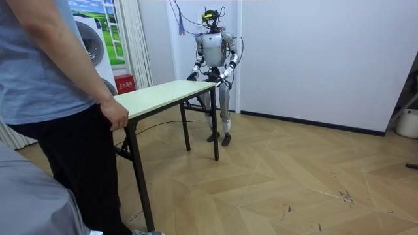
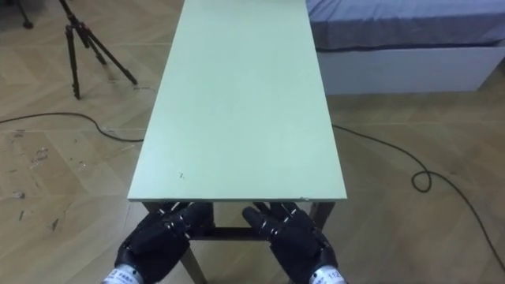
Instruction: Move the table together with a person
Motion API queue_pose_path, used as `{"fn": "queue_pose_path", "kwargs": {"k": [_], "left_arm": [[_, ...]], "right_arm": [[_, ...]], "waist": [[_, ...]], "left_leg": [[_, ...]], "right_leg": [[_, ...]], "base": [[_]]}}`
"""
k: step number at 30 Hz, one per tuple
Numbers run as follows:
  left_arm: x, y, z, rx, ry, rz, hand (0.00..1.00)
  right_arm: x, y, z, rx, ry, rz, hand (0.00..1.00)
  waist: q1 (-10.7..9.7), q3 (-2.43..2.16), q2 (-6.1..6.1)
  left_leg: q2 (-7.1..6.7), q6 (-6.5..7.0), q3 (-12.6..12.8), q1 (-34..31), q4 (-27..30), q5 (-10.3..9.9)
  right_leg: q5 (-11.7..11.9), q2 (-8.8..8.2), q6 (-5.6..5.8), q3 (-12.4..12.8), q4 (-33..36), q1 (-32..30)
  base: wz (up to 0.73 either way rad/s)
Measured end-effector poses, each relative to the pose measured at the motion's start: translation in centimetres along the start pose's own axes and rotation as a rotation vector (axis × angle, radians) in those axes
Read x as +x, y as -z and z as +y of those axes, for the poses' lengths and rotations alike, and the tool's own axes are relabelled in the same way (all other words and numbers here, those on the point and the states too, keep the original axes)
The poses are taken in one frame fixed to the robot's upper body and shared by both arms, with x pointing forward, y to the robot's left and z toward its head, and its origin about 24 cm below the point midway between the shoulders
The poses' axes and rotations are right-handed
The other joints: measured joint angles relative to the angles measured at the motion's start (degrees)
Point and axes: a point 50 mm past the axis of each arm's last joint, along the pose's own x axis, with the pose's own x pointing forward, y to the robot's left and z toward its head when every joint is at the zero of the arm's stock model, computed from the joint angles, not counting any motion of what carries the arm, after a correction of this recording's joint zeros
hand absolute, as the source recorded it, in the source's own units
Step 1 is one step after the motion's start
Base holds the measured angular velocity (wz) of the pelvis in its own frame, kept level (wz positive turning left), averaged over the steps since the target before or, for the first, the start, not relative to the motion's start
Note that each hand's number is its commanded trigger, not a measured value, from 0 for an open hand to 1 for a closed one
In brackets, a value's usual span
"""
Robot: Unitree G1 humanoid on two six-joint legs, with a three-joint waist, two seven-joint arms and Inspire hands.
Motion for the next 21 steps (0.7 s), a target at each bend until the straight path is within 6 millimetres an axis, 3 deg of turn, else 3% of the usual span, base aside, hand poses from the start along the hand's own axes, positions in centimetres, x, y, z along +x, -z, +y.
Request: {"fn": "queue_pose_path", "kwargs": {"k": [5, 11, 21], "left_arm": [[0.05, -0.06, -0.05, -0.123, 0.004, -0.011, 0.00], [0.18, 0.06, -0.19, -0.269, -0.003, -0.033, 0.00], [0.49, -0.13, -0.19, -0.295, -0.026, -0.035, 0.00]], "right_arm": [[0.30, -0.46, 0.33, 0.144, 0.013, -0.045, 0.00], [0.39, -0.42, 0.36, 0.303, 0.027, -0.072, 0.00], [0.62, -0.53, 0.46, 0.431, 0.032, -0.114, 0.00]], "waist": [[0.68, -0.31, 0.43], [0.82, -0.22, 0.29], [0.76, -0.27, 0.48]], "left_leg": [[0.02, 0.00, 0.06, 0.51, -0.77, 0.01], [0.10, -0.01, -0.07, 2.17, -1.55, 0.01], [0.01, 0.00, 0.00, 2.29, -1.43, 0.01]], "right_leg": [[0.07, 0.08, 0.04, 0.33, 0.66, 0.24], [0.07, 0.19, 0.04, 0.69, 0.79, 1.18], [0.07, 0.16, 0.04, 0.97, 0.81, 1.06]], "base": [[-0.04], [-0.05], [-0.03]]}}
